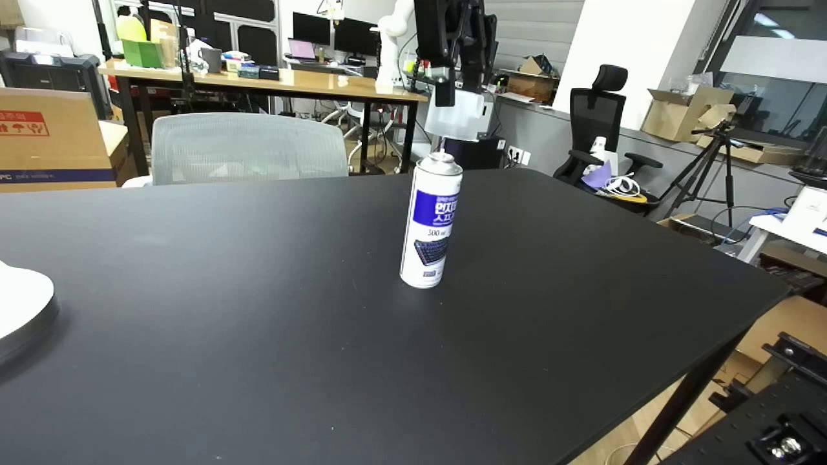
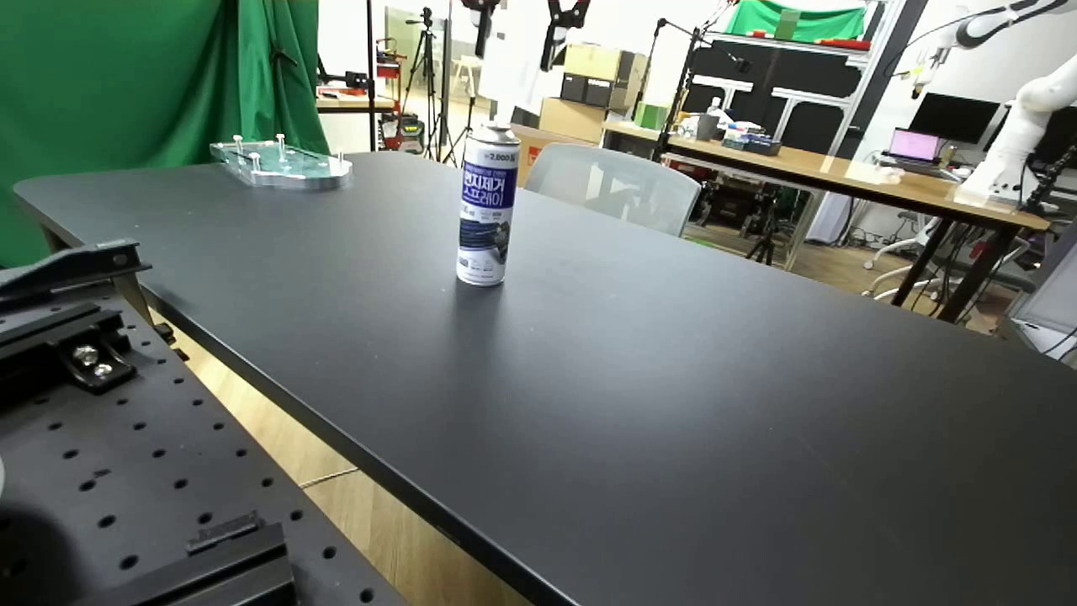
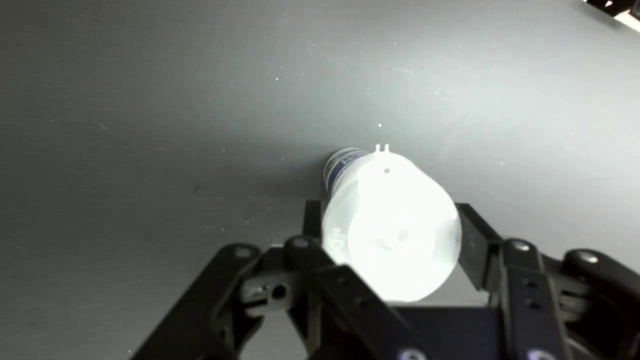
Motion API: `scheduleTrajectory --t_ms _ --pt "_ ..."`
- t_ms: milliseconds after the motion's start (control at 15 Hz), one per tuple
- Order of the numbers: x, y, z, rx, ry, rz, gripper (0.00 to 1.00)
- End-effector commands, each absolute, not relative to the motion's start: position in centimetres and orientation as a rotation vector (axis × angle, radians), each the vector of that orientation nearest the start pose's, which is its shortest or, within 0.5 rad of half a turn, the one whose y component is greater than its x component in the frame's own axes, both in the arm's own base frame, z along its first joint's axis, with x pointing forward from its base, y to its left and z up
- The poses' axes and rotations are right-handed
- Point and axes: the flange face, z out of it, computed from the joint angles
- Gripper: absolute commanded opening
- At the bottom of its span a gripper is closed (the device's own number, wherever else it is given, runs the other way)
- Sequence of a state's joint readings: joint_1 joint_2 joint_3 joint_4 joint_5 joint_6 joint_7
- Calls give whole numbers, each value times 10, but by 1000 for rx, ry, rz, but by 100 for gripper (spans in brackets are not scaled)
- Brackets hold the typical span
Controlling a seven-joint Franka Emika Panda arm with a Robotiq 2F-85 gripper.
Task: Pick the cover and put it on the bottle
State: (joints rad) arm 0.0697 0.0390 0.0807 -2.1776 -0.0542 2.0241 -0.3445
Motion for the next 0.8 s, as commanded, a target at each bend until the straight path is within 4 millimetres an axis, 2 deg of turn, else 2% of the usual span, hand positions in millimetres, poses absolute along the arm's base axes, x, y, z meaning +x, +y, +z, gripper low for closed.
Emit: scheduleTrajectory --t_ms 0,733 --pt "519 80 360 -3033 -832 377 40" --pt "524 91 336 -3079 -911 367 40"
